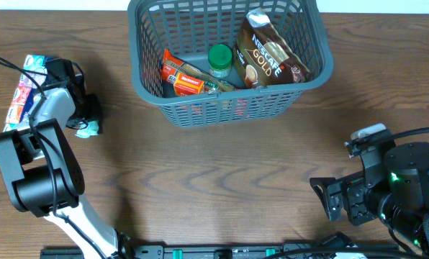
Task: Pack container
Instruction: 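Move the left gripper back and grasp the light-green wipes pack, then carry the wipes pack into the basket and release it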
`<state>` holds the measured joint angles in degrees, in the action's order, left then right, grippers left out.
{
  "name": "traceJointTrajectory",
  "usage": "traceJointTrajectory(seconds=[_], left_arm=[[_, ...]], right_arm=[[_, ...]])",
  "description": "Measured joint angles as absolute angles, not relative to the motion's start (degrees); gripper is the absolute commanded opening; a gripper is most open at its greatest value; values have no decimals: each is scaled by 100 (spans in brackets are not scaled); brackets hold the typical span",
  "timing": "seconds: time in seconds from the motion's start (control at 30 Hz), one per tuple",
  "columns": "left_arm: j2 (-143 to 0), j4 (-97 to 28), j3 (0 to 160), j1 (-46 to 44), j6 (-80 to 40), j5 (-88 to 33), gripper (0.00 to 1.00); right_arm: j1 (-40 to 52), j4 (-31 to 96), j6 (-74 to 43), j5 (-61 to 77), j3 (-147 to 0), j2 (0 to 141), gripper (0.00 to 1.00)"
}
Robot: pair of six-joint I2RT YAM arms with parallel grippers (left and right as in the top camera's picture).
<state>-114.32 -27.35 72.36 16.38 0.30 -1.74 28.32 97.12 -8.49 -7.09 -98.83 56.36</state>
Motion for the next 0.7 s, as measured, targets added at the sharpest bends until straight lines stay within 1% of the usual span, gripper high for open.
traceJointTrajectory(seconds=[0.13,0.3,0.47,0.63,0.7], left_arm=[[-11284,-2838,7234,1638,-154,-180,24],[-10726,-2858,7234,1638,-242,-178,22],[-9472,-2757,7234,1636,-419,-180,22],[-8060,-2255,7238,1518,-545,-222,22],[-7507,-2005,7249,1317,-578,-224,22]], right_arm=[[2832,9712,-849,-709,-9883,5636,99],[2832,9712,-851,-709,-9883,5636,99],[2832,9712,-849,-707,-9885,5636,99],[2832,9712,-849,-707,-9889,5636,99],[2832,9712,-849,-707,-9889,5636,99]])
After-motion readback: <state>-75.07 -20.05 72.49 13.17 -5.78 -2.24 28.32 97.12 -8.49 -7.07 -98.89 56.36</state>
